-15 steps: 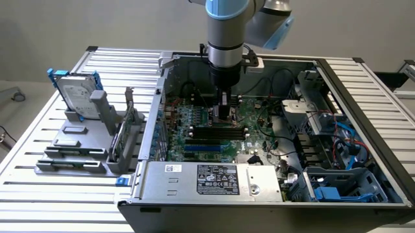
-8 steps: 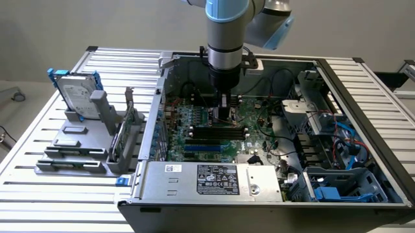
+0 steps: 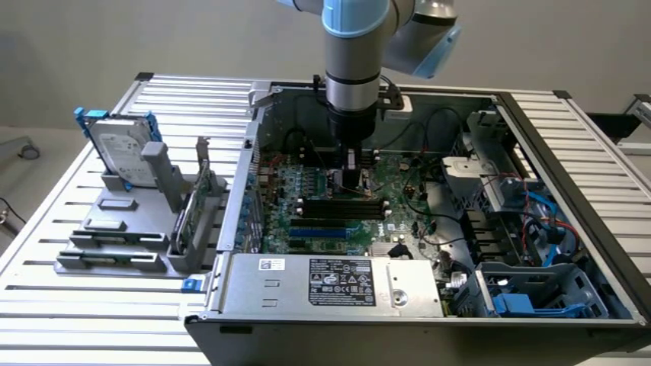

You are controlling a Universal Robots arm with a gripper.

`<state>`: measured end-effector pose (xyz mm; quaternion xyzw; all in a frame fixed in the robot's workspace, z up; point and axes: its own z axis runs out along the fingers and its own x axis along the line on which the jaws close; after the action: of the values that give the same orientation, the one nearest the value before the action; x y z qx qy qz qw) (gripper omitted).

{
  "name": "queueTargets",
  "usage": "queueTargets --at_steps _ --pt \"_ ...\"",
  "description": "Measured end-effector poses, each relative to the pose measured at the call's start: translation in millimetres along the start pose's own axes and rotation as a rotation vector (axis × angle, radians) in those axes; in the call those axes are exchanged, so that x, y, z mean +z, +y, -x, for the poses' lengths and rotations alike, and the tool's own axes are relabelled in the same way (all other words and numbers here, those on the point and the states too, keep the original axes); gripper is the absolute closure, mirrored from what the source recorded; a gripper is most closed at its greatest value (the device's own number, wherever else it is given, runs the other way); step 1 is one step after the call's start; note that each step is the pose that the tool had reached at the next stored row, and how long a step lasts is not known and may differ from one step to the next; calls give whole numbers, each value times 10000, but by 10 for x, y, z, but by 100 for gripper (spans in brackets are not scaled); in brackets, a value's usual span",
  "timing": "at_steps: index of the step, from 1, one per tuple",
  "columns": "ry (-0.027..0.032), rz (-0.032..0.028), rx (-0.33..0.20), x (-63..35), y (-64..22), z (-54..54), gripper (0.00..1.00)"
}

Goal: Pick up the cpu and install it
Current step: 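Place the cpu into insertion slot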

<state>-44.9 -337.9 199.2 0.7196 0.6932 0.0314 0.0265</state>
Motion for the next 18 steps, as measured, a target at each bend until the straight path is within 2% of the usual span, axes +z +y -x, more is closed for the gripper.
queueTargets --at_steps 3,8,14,18 --pt "-37 12 -4 11 -1 -10 45" --pt "-114 85 -12 36 -5 -24 45" --pt "-145 120 -15 46 -39 -34 45" --pt "-169 166 -45 58 -41 -45 45"
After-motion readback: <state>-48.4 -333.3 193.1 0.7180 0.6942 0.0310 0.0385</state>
